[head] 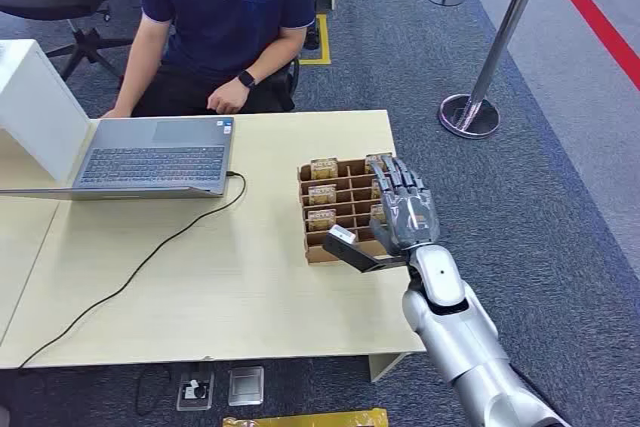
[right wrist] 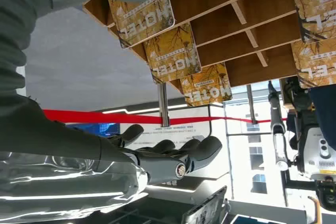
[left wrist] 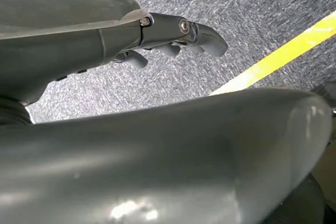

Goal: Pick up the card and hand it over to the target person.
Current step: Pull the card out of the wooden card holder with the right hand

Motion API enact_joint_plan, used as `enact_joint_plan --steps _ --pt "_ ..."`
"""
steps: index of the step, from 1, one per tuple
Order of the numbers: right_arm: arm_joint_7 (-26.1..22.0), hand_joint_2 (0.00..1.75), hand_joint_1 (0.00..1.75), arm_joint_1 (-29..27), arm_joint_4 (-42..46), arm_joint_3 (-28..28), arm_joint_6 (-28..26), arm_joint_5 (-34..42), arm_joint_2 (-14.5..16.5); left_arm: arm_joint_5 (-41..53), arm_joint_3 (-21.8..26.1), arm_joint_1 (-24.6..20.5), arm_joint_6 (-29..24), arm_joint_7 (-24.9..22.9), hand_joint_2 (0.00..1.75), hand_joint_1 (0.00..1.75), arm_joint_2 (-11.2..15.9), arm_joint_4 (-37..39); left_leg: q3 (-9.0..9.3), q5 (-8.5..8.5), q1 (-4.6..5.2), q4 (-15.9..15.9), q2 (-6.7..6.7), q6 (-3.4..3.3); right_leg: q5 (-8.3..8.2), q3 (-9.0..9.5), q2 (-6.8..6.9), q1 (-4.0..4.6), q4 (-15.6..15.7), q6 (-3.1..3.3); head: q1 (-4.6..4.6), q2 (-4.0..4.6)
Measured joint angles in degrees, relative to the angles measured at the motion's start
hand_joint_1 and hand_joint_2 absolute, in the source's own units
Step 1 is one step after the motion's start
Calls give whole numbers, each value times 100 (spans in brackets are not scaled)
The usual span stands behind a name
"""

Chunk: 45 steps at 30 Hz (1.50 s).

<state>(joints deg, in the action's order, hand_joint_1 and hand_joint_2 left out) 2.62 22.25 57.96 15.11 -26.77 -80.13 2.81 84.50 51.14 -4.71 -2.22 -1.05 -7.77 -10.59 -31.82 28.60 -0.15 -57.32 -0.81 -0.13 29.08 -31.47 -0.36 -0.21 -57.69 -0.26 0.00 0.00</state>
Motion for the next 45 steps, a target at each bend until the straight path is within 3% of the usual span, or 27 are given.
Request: enact_joint_plan --steps 14,19,23,32,36,41,43,45 --pt "21 175 36 -49 -261 -98 -66 70 -55 11 -25 14 -11 38 0 0 3 0 2 2 0 -1 -6 -1 3 4 5 0 0 0 0 0" --pt "72 175 46 -291 -31 -204 -83 74 -100 62 -107 20 0 65 0 0 26 1 3 0 -1 0 -15 -1 4 7 14 1 3 -1 0 0" --pt "92 175 97 -394 122 -256 -57 50 -75 91 -145 18 8 67 0 0 35 0 4 1 -1 1 -13 -1 4 8 13 1 3 -1 0 0" --pt "119 175 80 -418 178 -297 29 -47 -21 86 -140 17 3 54 0 0 34 -4 1 2 -1 -2 -9 0 5 3 7 1 0 0 0 0" --pt "124 175 63 -397 134 -291 36 -73 -17 84 -137 17 -1 58 0 0 36 -5 1 1 0 -2 -6 -1 3 1 5 0 -1 0 0 0" --pt "119 175 72 -376 91 -271 45 -93 -16 88 -143 17 -6 73 0 0 34 -5 3 2 0 -1 -7 -1 3 5 6 0 0 0 0 0" --pt "120 175 85 -375 88 -269 44 -96 -15 89 -144 17 -8 73 0 0 34 -4 3 1 0 -1 -6 -1 3 4 5 0 0 0 0 0" --pt "124 175 128 -378 83 -269 43 -100 -19 92 -148 16 -8 81 0 0 34 -4 3 1 -1 0 -5 0 2 4 5 1 1 0 0 0"
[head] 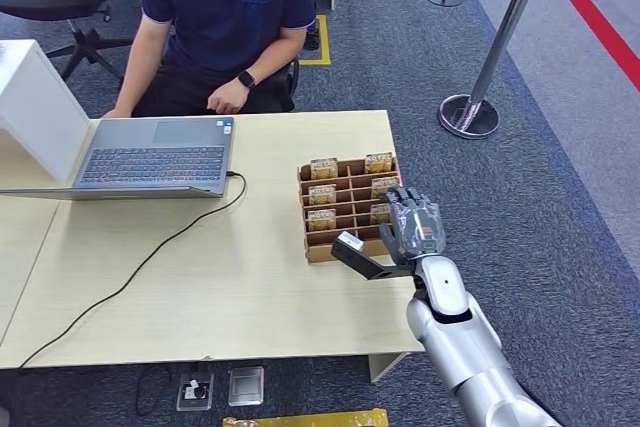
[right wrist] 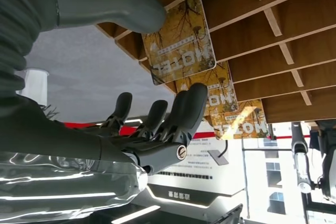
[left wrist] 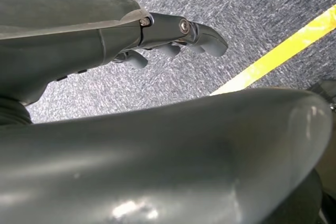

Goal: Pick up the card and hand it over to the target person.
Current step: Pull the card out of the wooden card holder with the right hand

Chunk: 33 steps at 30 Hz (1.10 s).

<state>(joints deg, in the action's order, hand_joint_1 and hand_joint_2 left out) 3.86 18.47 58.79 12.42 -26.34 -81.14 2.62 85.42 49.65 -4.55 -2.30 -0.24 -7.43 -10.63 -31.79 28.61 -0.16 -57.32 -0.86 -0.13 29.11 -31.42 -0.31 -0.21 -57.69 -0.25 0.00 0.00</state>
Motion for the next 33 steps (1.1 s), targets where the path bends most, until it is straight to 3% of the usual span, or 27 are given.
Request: enact_joint_plan --steps 2,4,24,27,33 --pt "5 175 166 -5 -1 -4 -2 -2 -9 1 -2 -1 2 15 0 0 1 0 -1 1 0 -2 -1 0 2 -1 0 0 -2 0 0 0" --pt "8 175 174 -16 0 -10 -5 -1 -18 2 -6 -1 4 31 0 0 4 0 1 2 0 -2 -3 -1 3 1 2 0 -1 0 0 0" --pt "-103 175 175 43 87 -2 -129 90 -61 7 -15 -5 -59 38 0 0 0 2 -1 2 0 -4 -2 -2 2 -1 0 0 -3 0 0 0" --pt "-155 175 175 5 454 31 -245 48 -99 -10 3 -2 -78 34 0 0 -4 0 -5 0 1 -4 0 -1 0 -5 0 -1 -4 -1 0 0" --pt "-317 175 175 -249 2396 183 -256 -51 -227 -65 60 -3 -151 45 0 0 -11 -1 -14 4 4 -11 -1 -1 5 -16 0 -4 -13 0 0 0"
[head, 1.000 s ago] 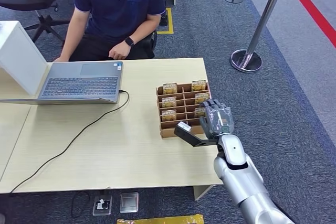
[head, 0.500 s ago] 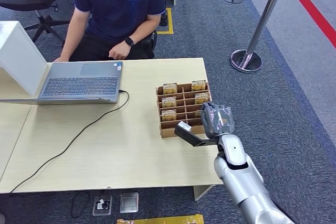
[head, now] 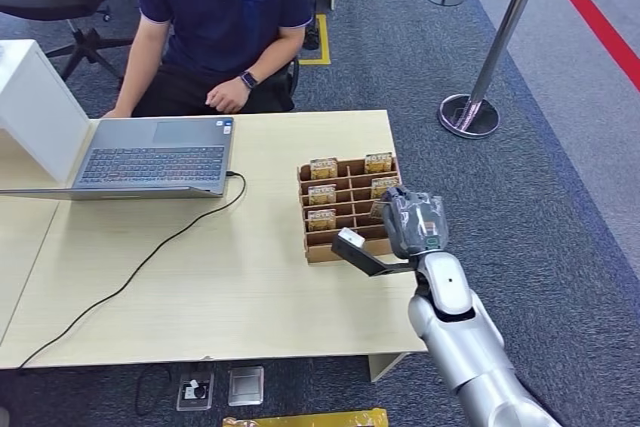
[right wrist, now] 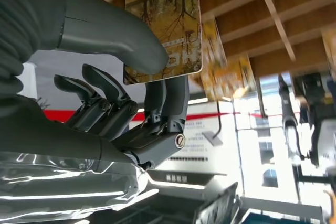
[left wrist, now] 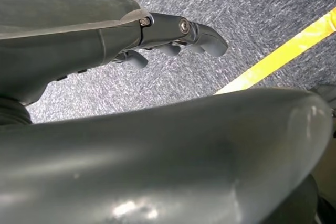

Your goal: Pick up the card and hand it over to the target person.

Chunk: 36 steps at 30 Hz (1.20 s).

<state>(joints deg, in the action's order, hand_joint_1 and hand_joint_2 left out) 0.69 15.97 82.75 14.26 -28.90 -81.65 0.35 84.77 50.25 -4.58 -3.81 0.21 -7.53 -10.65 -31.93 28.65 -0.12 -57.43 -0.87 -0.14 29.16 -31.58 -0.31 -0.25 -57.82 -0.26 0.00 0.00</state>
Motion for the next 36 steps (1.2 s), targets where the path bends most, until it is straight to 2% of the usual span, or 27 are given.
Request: enact_joint_plan --steps 3,8,11,15,18,22,30,36 --pt "-186 175 175 97 389 173 -50 195 -10 -18 22 -12 -20 -22 0 0 1 0 2 0 -1 2 2 0 -1 2 -2 1 2 0 0 0" --pt "-350 175 175 353 227 366 -34 444 4 -38 47 -24 -33 -35 0 0 -1 3 4 -3 -2 5 6 0 -6 4 -6 2 6 0 0 0" --pt "-569 175 175 991 -593 632 -44 935 207 -14 23 -57 -40 -34 0 0 -7 13 5 -2 -1 4 23 0 -10 0 -24 1 3 0 0 0" --pt "-1016 175 175 2013 -2445 665 -691 1616 879 111 -83 -192 16 -158 0 0 -21 26 10 -6 -1 7 48 5 -22 -5 -48 1 0 7 0 0" --pt "-1196 175 175 2379 -3184 266 -1110 1380 1254 177 -150 -294 37 -214 0 0 -35 35 11 -17 -2 10 38 10 -25 -3 -39 2 -1 9 0 0" --pt "-1469 175 175 2401 -3305 -608 -1110 466 1661 211 -171 -345 25 -217 0 0 -54 32 8 -24 -3 7 10 10 -19 0 -13 3 -7 11 0 0" --pt "-1438 175 175 2467 -3387 -938 -1110 -113 1842 193 -133 -329 23 -195 0 0 -55 35 3 -25 -4 7 7 9 -20 -1 -9 4 -6 8 0 0" --pt "-1292 175 175 2477 -3455 -844 -1110 -332 1803 172 -89 -267 1 -193 0 0 -55 34 1 -30 -5 12 8 11 -24 -4 -8 5 -2 9 0 0"
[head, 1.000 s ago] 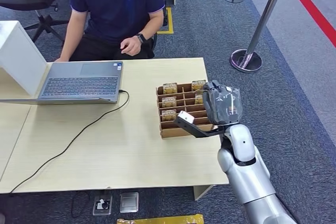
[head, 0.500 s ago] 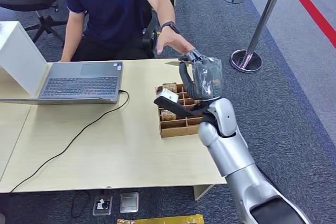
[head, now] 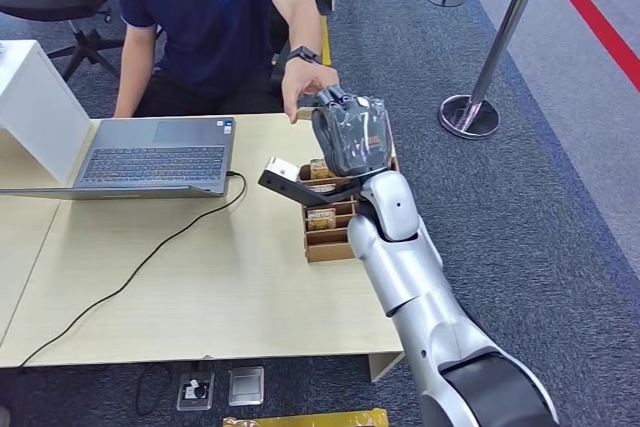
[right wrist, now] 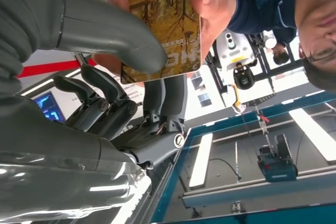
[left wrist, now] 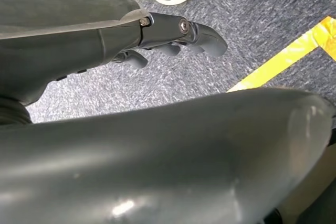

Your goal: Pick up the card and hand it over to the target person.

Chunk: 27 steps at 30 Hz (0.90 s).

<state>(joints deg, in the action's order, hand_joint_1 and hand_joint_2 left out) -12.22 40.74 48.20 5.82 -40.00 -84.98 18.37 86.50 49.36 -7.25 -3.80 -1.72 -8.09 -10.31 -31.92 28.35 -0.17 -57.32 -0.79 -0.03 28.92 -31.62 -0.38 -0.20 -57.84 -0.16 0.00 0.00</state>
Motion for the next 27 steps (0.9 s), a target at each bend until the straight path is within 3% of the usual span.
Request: enact_joint_plan --steps 1,5,11,14,16,17,20,21,22,23,27 --pt "39 175 170 14 -48 10 0 -18 -11 4 0 5 -2 6 0 0 -1 -1 1 2 0 0 -1 0 2 2 0 0 0 0 0 0" --pt "-50 175 0 86 -238 -270 0 -41 20 -6 -67 14 8 25 0 0 -2 -11 3 4 0 0 -2 -1 4 3 1 0 1 0 0 0" --pt "-363 175 0 -268 705 -472 0 158 15 -78 -3 52 -10 47 0 0 0 -12 -2 5 0 -6 -13 -3 7 2 10 0 -2 -1 0 0" --pt "-951 175 0 -710 1538 -862 0 654 8 -118 48 112 -37 71 0 0 -13 -17 -4 4 -1 -5 -20 -3 8 2 17 1 -1 -2 0 0" --pt "-1781 175 0 -1137 1981 -1173 0 1819 -49 -144 83 182 -43 113 0 0 -20 -16 0 4 -2 -2 -29 -3 10 9 26 2 5 -2 0 0" --pt "-2025 175 0 -1369 2187 -1074 1 2585 -219 -151 95 211 -39 124 0 0 -19 -16 4 5 -2 -1 -35 -3 12 15 31 2 8 -2 0 0" --pt "-2118 175 0 -2466 3719 -358 692 5788 -1220 -233 185 263 -23 81 0 0 -21 -29 13 6 -5 3 -53 -5 16 31 48 5 21 -3 0 0" --pt "-2193 175 0 -2918 4356 -369 1147 6889 -1518 -277 232 273 -24 59 0 0 -24 -32 11 5 -5 4 -63 -6 17 34 59 5 25 -5 0 0" --pt "-2243 175 0 -3286 4801 -501 1505 7528 -1715 -306 263 279 -31 49 0 0 -26 -32 8 6 -6 2 -76 -8 20 37 72 6 27 -6 0 0" --pt "-2299 175 0 -3571 5122 -641 1846 8062 -1845 -336 295 285 -40 41 0 0 -28 -32 7 6 -5 1 -86 -10 22 39 81 5 30 -8 0 0" --pt "-2406 175 0 -3982 5429 -951 2214 8588 -1946 -349 313 284 -47 -3 0 0 -31 -31 -6 20 1 -7 -61 -16 23 22 59 -1 26 -10 0 0"
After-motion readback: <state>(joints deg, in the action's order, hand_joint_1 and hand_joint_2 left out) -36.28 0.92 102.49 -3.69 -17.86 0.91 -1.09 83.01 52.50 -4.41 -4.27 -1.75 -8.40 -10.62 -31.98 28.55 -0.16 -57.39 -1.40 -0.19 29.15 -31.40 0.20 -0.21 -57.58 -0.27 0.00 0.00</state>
